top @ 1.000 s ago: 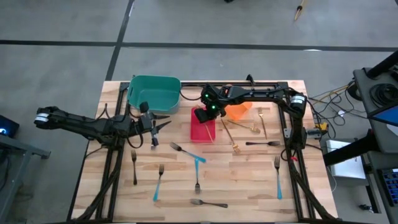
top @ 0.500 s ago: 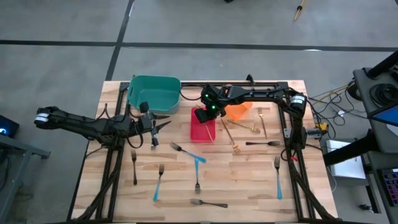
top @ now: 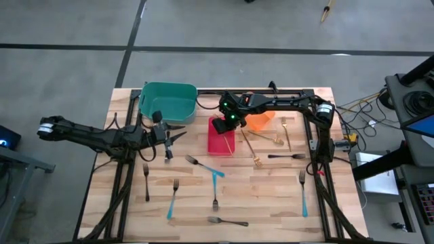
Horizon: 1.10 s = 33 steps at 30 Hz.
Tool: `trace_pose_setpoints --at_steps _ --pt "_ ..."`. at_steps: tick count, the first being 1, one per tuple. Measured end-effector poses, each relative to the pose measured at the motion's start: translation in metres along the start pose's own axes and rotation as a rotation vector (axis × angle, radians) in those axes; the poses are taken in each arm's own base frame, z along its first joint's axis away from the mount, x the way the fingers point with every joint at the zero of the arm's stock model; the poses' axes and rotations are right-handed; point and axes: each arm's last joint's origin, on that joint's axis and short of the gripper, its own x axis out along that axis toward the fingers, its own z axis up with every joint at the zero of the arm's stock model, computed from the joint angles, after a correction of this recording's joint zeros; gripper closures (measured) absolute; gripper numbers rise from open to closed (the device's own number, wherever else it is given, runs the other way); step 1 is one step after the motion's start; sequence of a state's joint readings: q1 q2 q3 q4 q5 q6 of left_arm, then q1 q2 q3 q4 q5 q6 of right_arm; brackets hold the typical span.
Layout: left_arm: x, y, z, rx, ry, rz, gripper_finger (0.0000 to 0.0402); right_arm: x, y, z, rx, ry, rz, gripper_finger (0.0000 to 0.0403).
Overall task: Sort silverware by color (type)
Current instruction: Put the golden fork into the red bin
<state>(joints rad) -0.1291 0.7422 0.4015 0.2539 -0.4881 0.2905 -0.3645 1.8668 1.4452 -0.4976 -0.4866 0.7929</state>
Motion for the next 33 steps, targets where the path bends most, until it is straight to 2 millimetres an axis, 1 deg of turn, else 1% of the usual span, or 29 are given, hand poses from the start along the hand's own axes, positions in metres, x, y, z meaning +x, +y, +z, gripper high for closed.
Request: trace_pose_setpoints --at_steps 12,18,25,33 --pt "0.0 0.0005 0.0016 -0.009 -0.015 0.005 0.0328 0.0 -0.0017 -0.0021 0.037 0.025 -0.011 0.039" --pt "0.0 0.0007 0.0023 0.002 -0.022 0.006 0.0328 0.0 -0.0016 -0.0021 0.084 0.025 -0.011 0.039" --pt "-0.0001 0.0013 0.0044 -0.003 -0.041 0.012 0.0328 0.0013 0.0012 -0.003 0.133 0.022 0.001 0.039" --pt "-0.0001 0.0016 0.0051 -0.001 -0.048 0.015 0.0328 0.0018 0.0043 -0.0016 0.138 0.003 0.021 0.0388"
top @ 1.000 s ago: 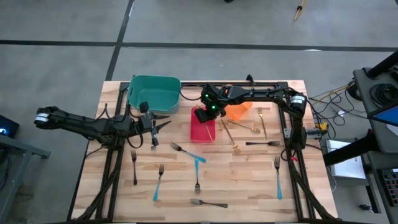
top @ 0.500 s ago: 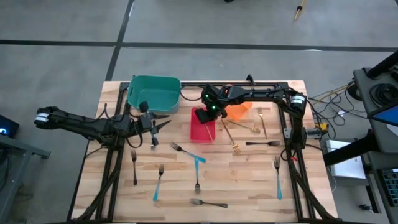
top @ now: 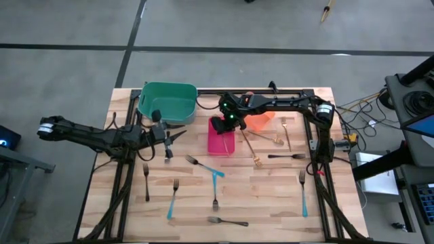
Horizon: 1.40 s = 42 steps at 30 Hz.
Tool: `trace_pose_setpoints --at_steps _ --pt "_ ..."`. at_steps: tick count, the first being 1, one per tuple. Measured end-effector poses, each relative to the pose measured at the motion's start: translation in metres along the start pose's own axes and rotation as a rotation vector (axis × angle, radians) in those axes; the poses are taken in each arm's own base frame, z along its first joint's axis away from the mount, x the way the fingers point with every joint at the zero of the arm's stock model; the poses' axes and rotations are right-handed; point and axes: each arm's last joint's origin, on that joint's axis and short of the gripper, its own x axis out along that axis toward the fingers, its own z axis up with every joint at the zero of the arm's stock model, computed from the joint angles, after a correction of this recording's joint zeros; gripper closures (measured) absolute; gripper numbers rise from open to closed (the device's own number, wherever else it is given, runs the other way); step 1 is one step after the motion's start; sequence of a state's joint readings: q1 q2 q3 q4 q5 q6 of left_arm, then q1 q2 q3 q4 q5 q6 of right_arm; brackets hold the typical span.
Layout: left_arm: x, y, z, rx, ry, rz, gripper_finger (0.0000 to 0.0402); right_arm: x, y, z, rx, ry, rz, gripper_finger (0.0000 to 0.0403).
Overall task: Sort silverware by color (type)
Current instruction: Put the golden fork into the red bin, then put the blue fork into the green bin
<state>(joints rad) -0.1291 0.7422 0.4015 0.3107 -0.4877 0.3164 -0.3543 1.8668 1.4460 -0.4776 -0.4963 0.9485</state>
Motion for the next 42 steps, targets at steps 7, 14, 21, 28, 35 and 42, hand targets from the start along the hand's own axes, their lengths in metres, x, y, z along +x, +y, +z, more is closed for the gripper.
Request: trace_pose_setpoints --at_steps 7,14,21,28,35,42 --pt "0.0 0.001 0.004 -0.02 -0.033 0.011 0.0328 0.002 0.001 -0.002 -0.012 -0.028 -0.024 0.0338" --pt "0.0 0.001 0.004 -0.028 -0.034 0.011 0.0328 0.001 0.001 -0.002 0.002 -0.039 -0.03 0.0284" --pt "0.0 0.001 0.004 -0.029 -0.034 0.01 0.0328 -0.002 0.003 -0.002 -0.001 -0.04 -0.022 0.0261" --pt "0.0 0.001 0.004 -0.029 -0.034 0.011 0.0328 -0.016 0.012 -0.006 -0.061 -0.068 0.003 0.0259" --pt "0.002 0.0 0.003 -0.027 -0.028 0.009 0.0328 -0.038 0.024 -0.011 -0.242 -0.144 0.008 0.0259" --pt "0.004 -0.003 -0.001 -0.041 -0.002 0.001 0.0328 -0.043 0.037 -0.025 -0.538 -0.202 -0.036 0.0259"
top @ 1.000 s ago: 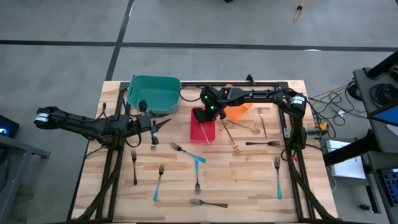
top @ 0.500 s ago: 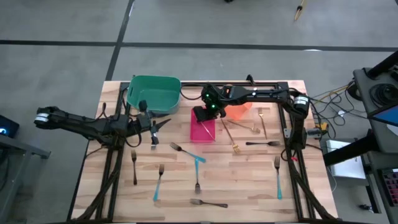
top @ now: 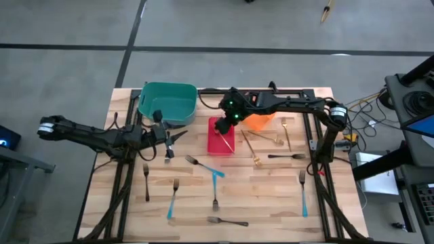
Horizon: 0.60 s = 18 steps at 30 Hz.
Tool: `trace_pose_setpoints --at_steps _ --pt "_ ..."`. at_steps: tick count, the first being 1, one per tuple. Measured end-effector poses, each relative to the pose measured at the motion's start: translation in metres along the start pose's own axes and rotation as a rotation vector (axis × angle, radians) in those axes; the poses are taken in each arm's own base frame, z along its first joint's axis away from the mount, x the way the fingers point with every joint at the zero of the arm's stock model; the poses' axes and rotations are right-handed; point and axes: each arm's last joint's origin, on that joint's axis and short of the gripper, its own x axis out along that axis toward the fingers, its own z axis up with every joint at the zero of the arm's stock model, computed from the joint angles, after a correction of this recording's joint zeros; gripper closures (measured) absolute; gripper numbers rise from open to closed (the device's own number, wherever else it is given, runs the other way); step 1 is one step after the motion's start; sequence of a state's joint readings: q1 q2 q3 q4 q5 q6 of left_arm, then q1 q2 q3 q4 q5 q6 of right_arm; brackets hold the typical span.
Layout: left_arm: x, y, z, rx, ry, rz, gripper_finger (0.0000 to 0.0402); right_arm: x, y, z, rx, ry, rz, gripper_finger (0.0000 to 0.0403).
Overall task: Sort silverware by color (type)
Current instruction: Put the blue fork into the green bin
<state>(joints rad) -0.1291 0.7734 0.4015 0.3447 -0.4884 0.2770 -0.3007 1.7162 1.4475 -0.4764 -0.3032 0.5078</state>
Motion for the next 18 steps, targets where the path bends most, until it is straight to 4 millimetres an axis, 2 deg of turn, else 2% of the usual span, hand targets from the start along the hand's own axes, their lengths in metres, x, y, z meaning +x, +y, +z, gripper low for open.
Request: trace_pose_setpoints --at_steps 6,12,18 --pt "0.003 -0.003 -0.004 -0.073 0.034 -0.007 0.0328 0.006 0.026 -0.005 -0.349 -0.07 0.06 0.0259" --pt "0.004 -0.006 -0.015 -0.343 0.134 -0.01 0.0328 0.013 0.054 -0.013 -0.574 -0.152 0.138 0.0265" --pt "0.001 -0.01 -0.032 -0.579 0.31 0.024 0.0328 0.014 0.069 -0.022 -0.74 -0.157 0.162 0.0281"
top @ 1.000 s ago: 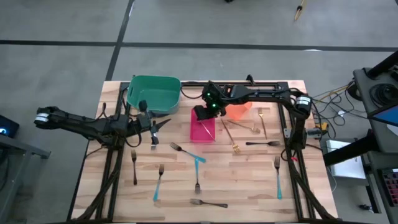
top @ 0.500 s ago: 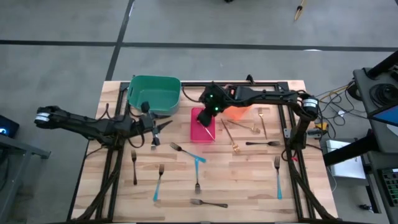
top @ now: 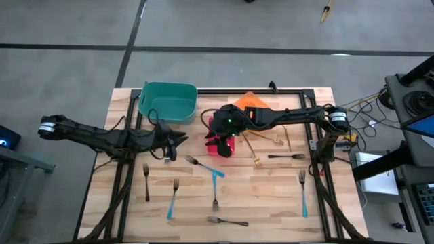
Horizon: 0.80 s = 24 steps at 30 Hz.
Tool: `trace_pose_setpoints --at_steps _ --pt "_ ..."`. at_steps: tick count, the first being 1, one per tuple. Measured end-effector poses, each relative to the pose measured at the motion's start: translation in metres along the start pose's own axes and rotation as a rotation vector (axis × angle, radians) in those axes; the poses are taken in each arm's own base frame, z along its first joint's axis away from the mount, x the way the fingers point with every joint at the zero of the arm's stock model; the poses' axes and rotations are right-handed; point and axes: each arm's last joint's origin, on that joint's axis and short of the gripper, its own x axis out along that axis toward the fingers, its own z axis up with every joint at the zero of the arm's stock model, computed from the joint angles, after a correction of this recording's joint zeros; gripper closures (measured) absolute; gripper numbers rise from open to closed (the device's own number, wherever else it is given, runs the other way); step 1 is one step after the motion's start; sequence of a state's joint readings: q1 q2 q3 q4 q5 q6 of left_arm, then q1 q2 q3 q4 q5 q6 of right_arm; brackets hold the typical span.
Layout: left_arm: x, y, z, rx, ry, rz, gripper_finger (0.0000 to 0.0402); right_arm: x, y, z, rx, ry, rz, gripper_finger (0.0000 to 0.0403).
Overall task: Sort silverware by color (type)
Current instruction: Put the blue fork into the green bin
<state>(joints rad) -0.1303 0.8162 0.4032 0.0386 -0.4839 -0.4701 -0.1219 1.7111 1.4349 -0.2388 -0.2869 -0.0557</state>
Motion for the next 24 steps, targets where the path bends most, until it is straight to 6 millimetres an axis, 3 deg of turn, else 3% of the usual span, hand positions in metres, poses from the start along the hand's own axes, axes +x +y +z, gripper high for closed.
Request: trace_pose_setpoints --at_steps 7,15,24 --pt "-0.005 0.001 -0.006 -0.19 0.245 -0.012 0.0328 0.001 0.006 0.0 -0.118 -0.006 0.026 0.0303" --pt "-0.011 -0.008 -0.009 -0.28 0.361 -0.102 0.0328 0.007 0.008 -0.017 -0.137 -0.024 0.123 0.0325" --pt "-0.023 -0.019 -0.022 -0.411 0.485 -0.109 0.0328 -0.019 0.015 -0.021 -0.193 -0.105 0.085 0.0333"
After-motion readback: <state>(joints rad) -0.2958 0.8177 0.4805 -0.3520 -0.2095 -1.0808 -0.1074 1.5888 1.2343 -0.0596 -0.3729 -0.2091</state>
